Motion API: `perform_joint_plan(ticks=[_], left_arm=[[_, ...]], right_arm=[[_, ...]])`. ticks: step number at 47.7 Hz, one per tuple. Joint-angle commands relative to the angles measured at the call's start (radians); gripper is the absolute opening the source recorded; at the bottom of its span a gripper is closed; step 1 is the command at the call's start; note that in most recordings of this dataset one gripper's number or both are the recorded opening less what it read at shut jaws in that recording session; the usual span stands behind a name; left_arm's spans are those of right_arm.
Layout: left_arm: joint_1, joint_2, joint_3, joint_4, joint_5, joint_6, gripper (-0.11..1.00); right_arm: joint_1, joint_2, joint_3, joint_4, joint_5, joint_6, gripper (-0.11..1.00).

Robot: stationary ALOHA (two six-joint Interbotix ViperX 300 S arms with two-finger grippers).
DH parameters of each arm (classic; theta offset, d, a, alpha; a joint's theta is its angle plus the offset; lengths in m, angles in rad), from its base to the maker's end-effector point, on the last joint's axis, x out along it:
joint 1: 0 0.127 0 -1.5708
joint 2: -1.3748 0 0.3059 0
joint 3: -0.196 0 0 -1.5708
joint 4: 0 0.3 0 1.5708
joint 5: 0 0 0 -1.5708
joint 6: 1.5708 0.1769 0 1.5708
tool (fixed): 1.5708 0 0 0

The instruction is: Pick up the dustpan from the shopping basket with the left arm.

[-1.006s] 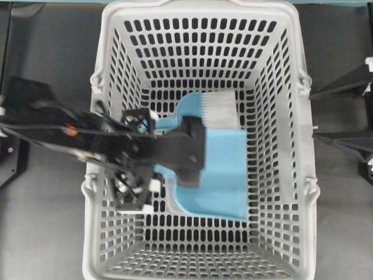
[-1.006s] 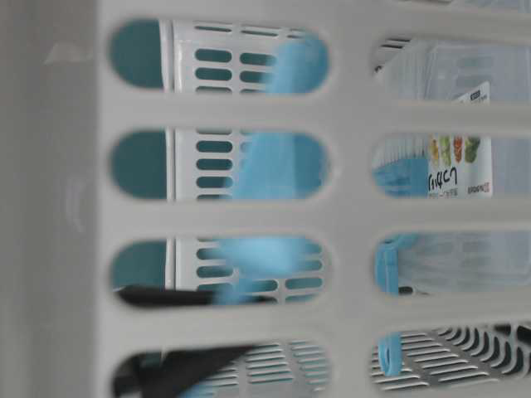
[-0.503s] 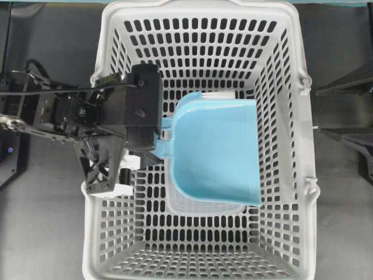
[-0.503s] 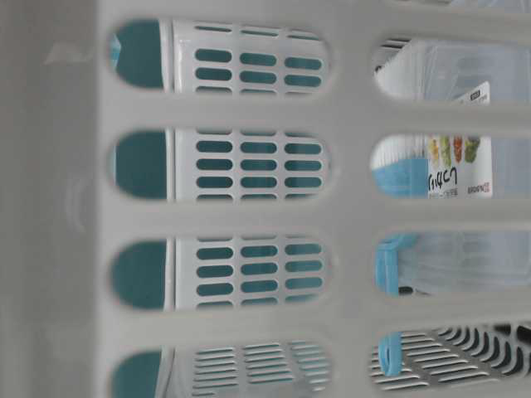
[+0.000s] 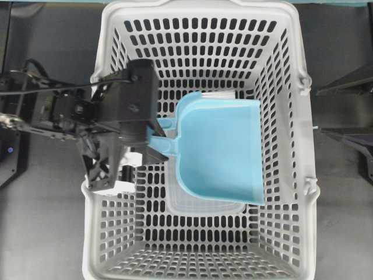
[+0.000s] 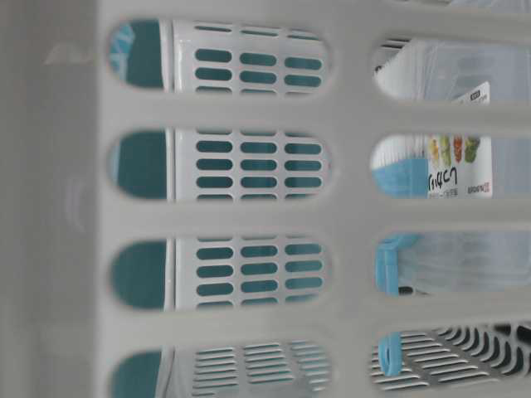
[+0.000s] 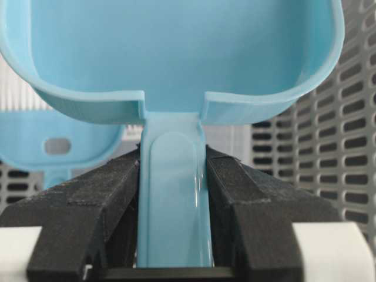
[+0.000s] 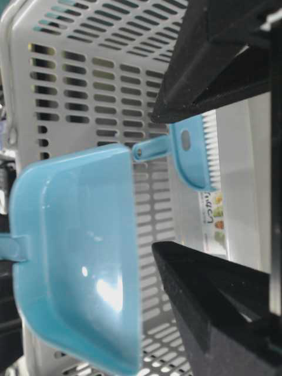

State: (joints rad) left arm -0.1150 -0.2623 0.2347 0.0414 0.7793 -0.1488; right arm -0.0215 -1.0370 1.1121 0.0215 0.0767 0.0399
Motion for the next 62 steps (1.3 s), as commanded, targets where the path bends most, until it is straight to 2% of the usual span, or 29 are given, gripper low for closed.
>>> perform_joint_plan(ticks=[1, 21, 62], left_arm=[[-0.002, -0.041, 0.009, 0.005, -0.048, 0.000, 0.28], [-0.002, -0.107, 0.092, 0.003, -0.160, -0.009, 0.28], [-0.002, -0.103, 0.110, 0.005, -0.161, -0.003, 0.28]], right_arm=[[-0.002, 0.006, -0.011, 0.003, -0.009, 0.002, 0.78], [-0.002, 0.006, -0.012, 0.003, -0.009, 0.003, 0.78], [-0.002, 0.003, 0.011, 0.005, -0.015, 0.002, 0.78]])
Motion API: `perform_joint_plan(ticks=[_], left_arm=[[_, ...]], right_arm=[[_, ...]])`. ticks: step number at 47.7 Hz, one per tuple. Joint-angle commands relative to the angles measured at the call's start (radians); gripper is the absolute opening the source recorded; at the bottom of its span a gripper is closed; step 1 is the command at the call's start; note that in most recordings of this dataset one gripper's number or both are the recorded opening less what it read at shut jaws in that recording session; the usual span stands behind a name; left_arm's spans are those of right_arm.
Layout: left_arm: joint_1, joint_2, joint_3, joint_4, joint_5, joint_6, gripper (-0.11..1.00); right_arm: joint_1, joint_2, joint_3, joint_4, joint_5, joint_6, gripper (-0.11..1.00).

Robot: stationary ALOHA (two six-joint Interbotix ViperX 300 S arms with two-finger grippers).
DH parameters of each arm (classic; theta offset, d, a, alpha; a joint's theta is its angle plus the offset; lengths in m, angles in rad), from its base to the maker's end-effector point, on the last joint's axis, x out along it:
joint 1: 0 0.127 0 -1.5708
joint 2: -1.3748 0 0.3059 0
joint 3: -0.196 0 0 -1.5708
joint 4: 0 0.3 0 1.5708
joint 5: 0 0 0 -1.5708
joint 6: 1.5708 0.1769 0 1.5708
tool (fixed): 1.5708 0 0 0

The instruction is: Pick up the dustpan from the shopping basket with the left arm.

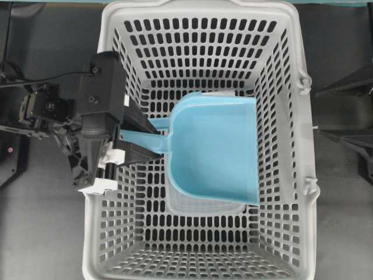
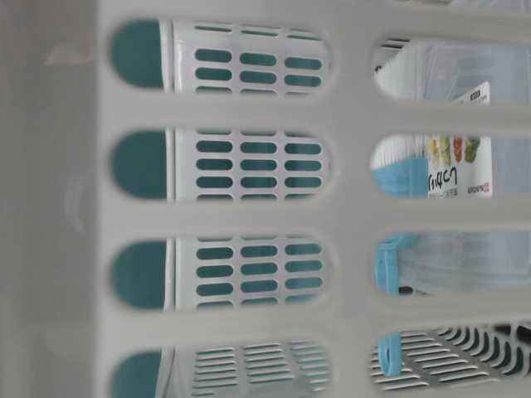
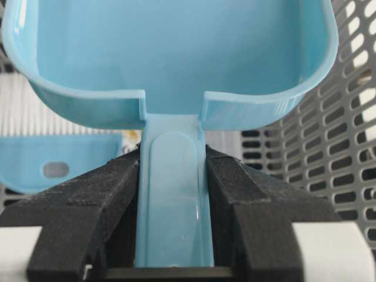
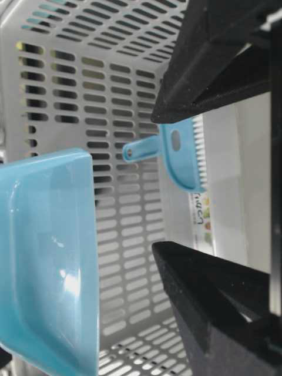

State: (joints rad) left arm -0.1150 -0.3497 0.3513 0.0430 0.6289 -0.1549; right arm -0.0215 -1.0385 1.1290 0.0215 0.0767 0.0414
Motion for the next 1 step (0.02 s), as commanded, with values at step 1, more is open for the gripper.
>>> perform_joint_plan(ticks=[1], left_arm=[[-0.002, -0.015, -0.006, 0.003, -0.011, 0.003, 0.28]], right_arm=[[-0.002, 0.003, -0.006, 0.003, -0.017, 0.000, 0.78]])
